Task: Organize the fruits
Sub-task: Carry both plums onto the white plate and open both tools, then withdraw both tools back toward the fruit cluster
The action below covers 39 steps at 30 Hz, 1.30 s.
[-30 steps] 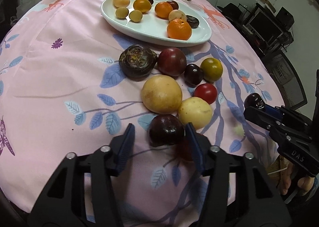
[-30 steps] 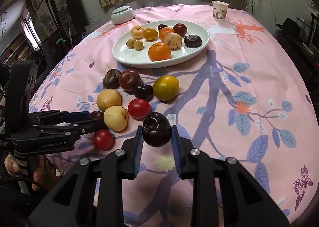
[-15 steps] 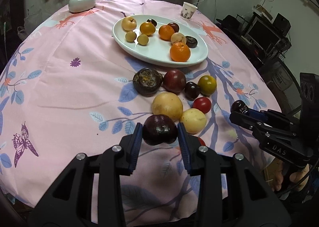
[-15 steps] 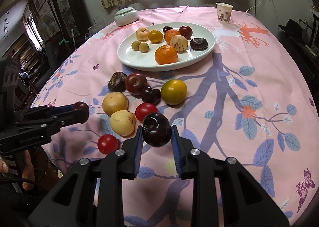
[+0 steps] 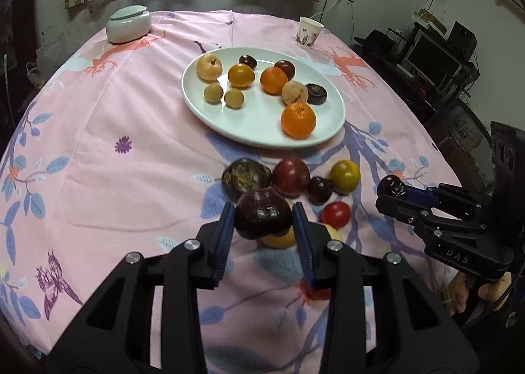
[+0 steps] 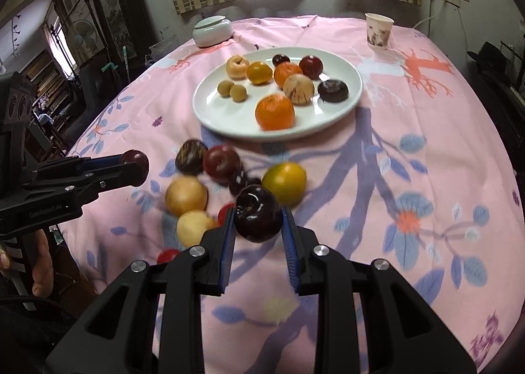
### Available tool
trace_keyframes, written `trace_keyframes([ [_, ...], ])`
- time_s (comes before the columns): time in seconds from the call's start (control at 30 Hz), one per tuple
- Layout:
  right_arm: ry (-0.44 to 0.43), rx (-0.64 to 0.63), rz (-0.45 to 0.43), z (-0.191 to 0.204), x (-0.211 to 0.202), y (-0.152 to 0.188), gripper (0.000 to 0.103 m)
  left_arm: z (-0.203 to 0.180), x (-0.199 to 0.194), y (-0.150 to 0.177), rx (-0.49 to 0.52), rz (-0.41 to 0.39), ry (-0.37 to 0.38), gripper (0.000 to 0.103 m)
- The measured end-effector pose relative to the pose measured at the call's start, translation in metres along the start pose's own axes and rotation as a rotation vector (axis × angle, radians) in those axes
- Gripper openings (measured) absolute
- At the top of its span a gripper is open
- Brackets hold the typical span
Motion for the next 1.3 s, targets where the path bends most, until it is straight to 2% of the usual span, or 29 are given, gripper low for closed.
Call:
trace_keyframes([
  [0.23,0.074,-0.019,0.020,-0.040,0.032,-0.073,0.028,-0.005,0.042,-0.078,0.019,-0.015,-0.055,0.037],
  [0.37,0.104,0.012,0.042,-0.066,0.055,-0.097,0.028,-0.018,0.076,-0.113,0.016,0.031,-0.021,0.037],
  [0.63,0.090,0.050,0.073,-0.089,0.080,-0.111,0.028,-0.030,0.129,-0.137,-0.001,0.110,-0.007,0.037],
  [0.67,0.087,0.046,0.076,-0.089,0.081,-0.112,0.031,-0.031,0.132,-0.137,0.000,0.114,-0.009,0.037],
  [0.7,0.087,0.038,0.075,-0.089,0.082,-0.114,0.048,-0.032,0.134,-0.138,-0.001,0.118,-0.006,0.037],
  [0.77,0.119,0.012,0.051,-0.086,0.082,-0.119,0.075,-0.032,0.137,-0.140,-0.008,0.126,-0.004,0.037],
  [0.8,0.136,-0.004,0.038,-0.085,0.081,-0.121,0.078,-0.031,0.139,-0.141,-0.013,0.132,-0.001,0.038],
  [0.9,0.187,-0.040,0.012,-0.082,0.074,-0.125,0.080,-0.028,0.132,-0.145,-0.035,0.119,0.017,0.051],
  [0.97,0.168,-0.037,0.001,-0.079,0.065,-0.124,0.080,-0.025,0.118,-0.147,-0.035,0.086,0.017,0.059],
  [1.1,0.146,-0.028,-0.010,-0.069,0.040,-0.111,0.081,-0.011,0.072,-0.142,-0.062,0.000,0.037,0.081],
  [1.13,0.127,-0.024,-0.014,-0.064,0.032,-0.104,0.082,-0.005,0.057,-0.137,-0.068,-0.036,0.028,0.087],
  [1.2,0.096,-0.011,-0.027,-0.055,0.018,-0.087,0.092,0.005,0.031,-0.122,-0.066,-0.106,-0.019,0.095],
  [1.3,0.054,0.011,-0.038,-0.037,0.004,-0.060,0.092,0.022,0.001,-0.087,-0.075,-0.173,-0.089,0.100],
])
Point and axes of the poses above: each gripper's, at about its wrist camera, not at the fingertips, and x roughly the way its jaws point, z to its left, y to its underside, the point moved 6 cm from there along x, roughly the way its jaws point, and after that the axes turned 13 degrees about -y, right-handed, at the moved point
